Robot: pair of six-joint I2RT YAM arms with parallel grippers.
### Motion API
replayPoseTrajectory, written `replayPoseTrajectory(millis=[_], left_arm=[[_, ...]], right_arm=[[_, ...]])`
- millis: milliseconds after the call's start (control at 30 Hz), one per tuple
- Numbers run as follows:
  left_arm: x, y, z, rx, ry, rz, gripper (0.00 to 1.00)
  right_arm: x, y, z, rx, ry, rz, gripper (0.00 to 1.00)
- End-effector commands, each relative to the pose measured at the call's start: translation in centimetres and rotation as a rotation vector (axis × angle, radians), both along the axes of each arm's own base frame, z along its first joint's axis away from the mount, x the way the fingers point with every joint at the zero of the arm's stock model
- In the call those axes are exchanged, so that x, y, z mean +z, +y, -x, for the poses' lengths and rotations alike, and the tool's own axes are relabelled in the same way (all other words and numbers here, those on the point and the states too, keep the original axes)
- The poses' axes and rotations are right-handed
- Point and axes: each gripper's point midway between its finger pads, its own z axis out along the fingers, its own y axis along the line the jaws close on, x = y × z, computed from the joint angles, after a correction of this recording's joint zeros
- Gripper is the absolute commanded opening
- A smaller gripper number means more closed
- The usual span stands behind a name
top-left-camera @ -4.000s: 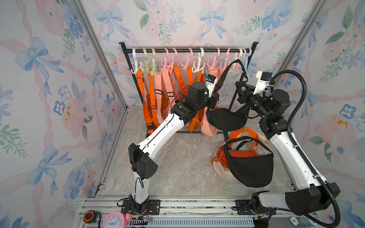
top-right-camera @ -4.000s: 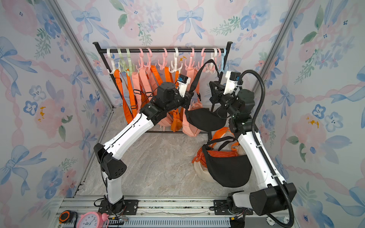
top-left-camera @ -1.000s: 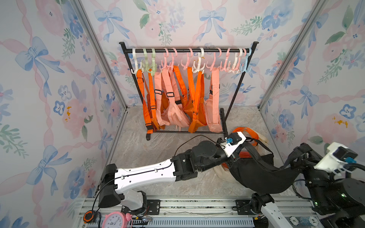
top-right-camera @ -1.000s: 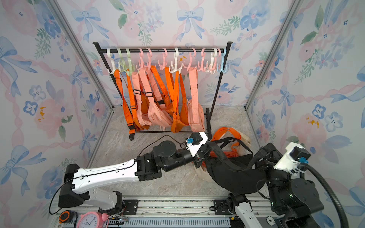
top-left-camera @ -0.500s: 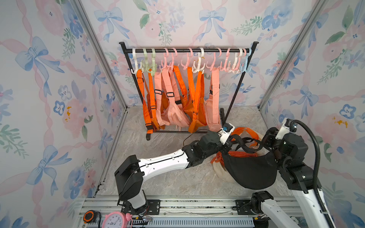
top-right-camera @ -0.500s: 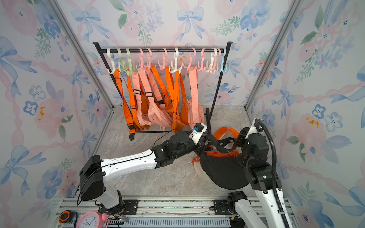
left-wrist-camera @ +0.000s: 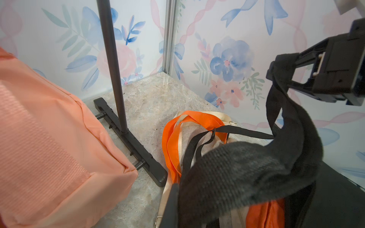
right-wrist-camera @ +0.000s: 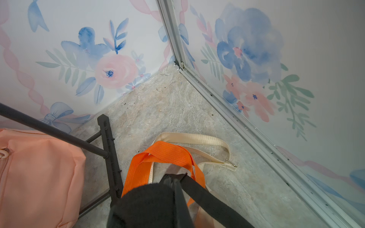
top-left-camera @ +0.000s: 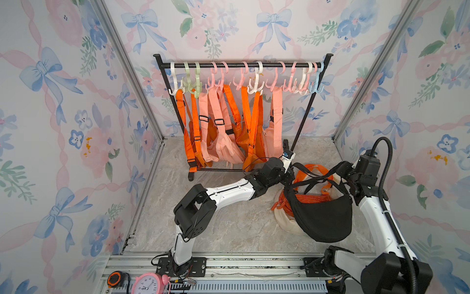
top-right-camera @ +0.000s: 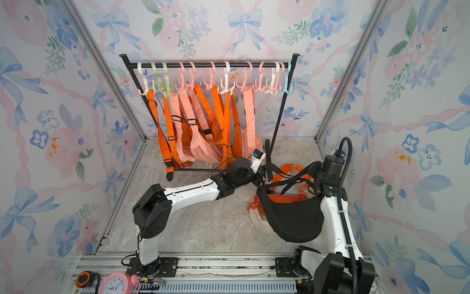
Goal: Take the bag off the hook
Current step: Place the bag inside the bag.
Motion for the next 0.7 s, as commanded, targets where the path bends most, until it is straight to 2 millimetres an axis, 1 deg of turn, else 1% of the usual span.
replayPoseTrajectory(millis=[0,167,233,300,333,400,467,533,633,667], left_arm=[[-1.1,-0.8,-0.7,-0.009,0.028,0.004,0.00],[-3.3,-0.5,-2.2,0.027,0.078,-0.004,0.00],[-3.9,-0.2,-2.7,0.040,0.100,-0.005,0.00],[-4.6,0.1,-3.1,0.052,0.116,-0.009,0.00],[-4.8,0.2,-3.2,0.051,0.121,-0.009,0.00],[-5.4,0.1,-3.0,0.044,0.137,-0.014,0.08],[-5.7,-0.2,-2.9,0.026,0.148,-0.012,0.19],[-6.0,-0.6,-2.7,0.005,0.163,-0.013,0.28],[-6.2,-0.9,-2.4,-0.011,0.183,-0.014,0.37],[-6.2,-1.0,-2.4,-0.014,0.189,-0.016,0.43]], right_arm=[[-1.0,0.4,-1.7,0.028,-0.047,-0.066,0.08],[-3.7,-0.1,-2.6,0.017,-0.012,-0.099,0.16],[-4.4,-0.3,-3.1,0.015,-0.002,-0.111,0.25],[-5.2,-0.1,-3.6,0.025,0.014,-0.126,0.42],[-5.5,-0.2,-3.8,0.027,0.020,-0.130,0.48],[-6.2,-0.2,-4.0,0.024,0.032,-0.139,0.59],[-6.4,-0.3,-4.2,0.021,0.034,-0.143,0.67],[-6.5,-0.2,-4.2,0.024,0.035,-0.144,0.72],[-6.1,-0.2,-4.0,0.024,0.025,-0.137,0.77],[-5.8,-0.2,-3.9,0.023,0.020,-0.136,0.78]])
